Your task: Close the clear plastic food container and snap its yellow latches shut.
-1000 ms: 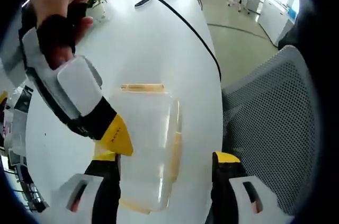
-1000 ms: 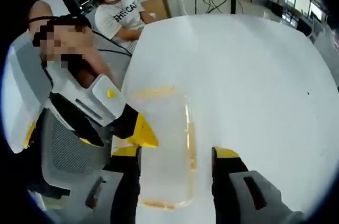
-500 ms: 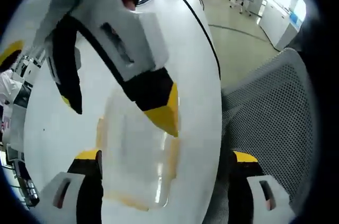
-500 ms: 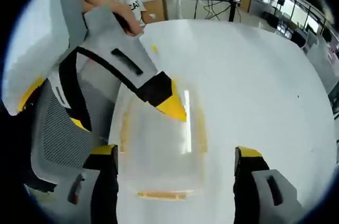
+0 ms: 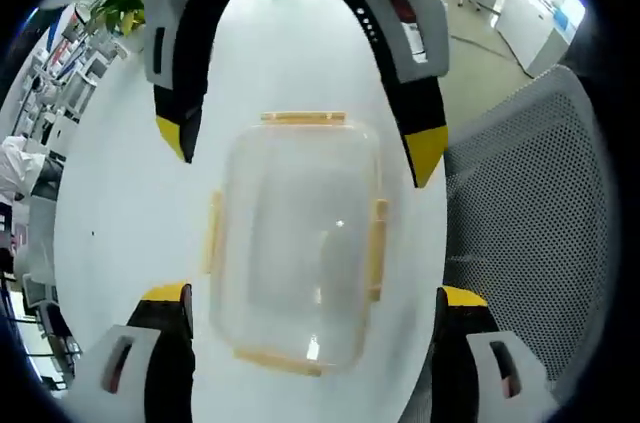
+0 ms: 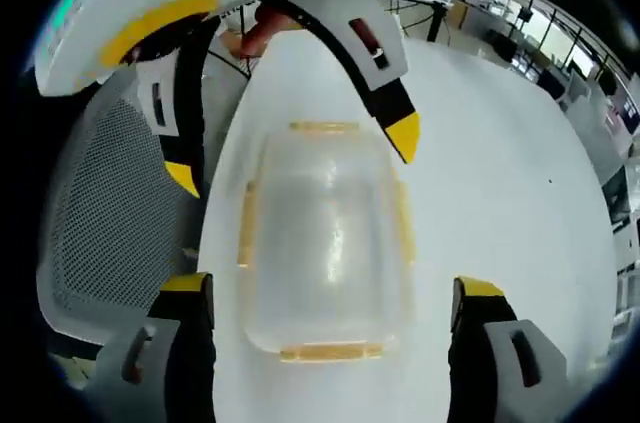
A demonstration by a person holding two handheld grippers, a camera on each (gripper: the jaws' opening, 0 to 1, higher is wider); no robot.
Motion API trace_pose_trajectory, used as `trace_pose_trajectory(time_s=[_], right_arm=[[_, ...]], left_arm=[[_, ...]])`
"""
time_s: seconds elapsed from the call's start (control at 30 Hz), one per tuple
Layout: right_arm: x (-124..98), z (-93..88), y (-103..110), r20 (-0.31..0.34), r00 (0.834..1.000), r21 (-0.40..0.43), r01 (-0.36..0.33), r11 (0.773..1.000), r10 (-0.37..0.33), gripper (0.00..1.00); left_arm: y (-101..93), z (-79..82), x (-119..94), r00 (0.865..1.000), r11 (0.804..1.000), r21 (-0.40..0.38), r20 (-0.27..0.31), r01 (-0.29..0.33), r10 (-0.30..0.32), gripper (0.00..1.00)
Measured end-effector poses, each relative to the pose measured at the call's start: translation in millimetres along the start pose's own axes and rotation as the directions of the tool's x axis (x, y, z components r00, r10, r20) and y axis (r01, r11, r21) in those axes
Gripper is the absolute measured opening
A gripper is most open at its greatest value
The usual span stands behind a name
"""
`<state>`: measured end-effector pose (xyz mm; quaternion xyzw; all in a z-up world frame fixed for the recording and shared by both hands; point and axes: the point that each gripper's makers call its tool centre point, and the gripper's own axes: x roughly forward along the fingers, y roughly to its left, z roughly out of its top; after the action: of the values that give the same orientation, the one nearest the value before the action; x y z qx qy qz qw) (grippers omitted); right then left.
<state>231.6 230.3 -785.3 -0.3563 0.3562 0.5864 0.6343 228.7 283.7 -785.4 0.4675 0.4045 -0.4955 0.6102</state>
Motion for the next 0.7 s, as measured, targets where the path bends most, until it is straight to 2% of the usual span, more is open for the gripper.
trace_pose_trajectory(time_s=[0.23,0.4,0.5,0.7], right_arm=[[4.1,-13.1,0.5,-0.064,0.997,-0.065,0.031,0.997,-0.035,0.91],[4.5,-15.5,1.1,-0.076,0.996,-0.060,0.035,0.998,-0.040,0.90],[6.5,-18.0,1.1,-0.094,0.994,-0.094,0.044,0.995,-0.052,0.88],[9.8,-17.3,2.8,-0.105,0.994,-0.092,0.027,0.995,-0.037,0.86]], left_arm=[[6.7,-10.4,7.2,0.999,1.000,0.024,-0.036,0.008,-0.007,0.95],[9.3,-12.3,11.1,0.999,0.999,0.034,-0.040,0.012,-0.011,0.93],[9.2,-15.5,14.8,0.998,0.999,0.039,-0.051,0.024,-0.022,0.90],[6.2,-16.9,20.6,0.998,0.998,0.048,-0.057,0.038,-0.035,0.87]])
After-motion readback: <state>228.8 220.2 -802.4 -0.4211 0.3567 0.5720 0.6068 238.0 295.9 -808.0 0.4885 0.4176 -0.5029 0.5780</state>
